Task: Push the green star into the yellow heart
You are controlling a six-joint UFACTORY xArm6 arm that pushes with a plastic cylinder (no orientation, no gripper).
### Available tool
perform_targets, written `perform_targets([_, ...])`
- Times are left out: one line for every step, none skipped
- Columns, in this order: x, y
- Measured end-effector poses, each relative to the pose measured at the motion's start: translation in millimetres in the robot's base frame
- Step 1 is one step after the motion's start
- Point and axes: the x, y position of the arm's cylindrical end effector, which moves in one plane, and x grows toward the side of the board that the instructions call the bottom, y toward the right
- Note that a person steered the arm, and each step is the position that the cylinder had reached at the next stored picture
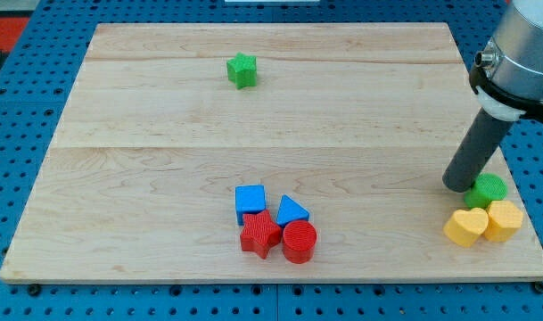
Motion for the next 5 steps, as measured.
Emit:
perform_targets([-56,-35])
perform_targets([-131,-83])
perform_targets([-203,-131])
perform_targets([-262,-211])
perform_targets([-282,-308])
